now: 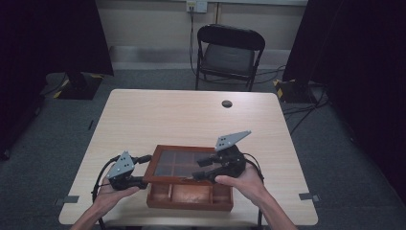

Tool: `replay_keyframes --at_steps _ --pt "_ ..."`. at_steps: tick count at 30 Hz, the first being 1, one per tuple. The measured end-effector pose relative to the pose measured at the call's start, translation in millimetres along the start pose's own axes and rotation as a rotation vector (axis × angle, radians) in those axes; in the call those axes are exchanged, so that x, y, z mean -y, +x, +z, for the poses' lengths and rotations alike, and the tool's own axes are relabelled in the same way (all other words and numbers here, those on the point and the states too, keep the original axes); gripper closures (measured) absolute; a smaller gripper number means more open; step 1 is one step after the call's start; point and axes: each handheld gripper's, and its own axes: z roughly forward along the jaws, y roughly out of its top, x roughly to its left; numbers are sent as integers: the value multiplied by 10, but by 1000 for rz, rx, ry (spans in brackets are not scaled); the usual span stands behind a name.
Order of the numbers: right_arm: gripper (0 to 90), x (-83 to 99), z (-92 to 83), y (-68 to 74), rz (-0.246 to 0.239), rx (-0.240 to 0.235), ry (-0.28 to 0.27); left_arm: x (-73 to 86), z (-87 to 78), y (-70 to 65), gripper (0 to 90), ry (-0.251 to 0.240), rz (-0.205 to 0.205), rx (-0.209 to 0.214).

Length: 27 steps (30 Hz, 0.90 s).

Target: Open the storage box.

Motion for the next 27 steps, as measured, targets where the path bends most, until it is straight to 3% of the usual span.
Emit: replay_keyframes --at_steps 2,14,27 --pt "374 39 -71 0 1 16 -21 -17 -10 0 377 -7 -8 -2" --pt "307 395 -354 -14 19 84 -121 -100 -5 30 375 -32 -23 -5" --pt "265 626 -382 -34 13 130 -135 -99 -8 31 362 -19 -23 6"
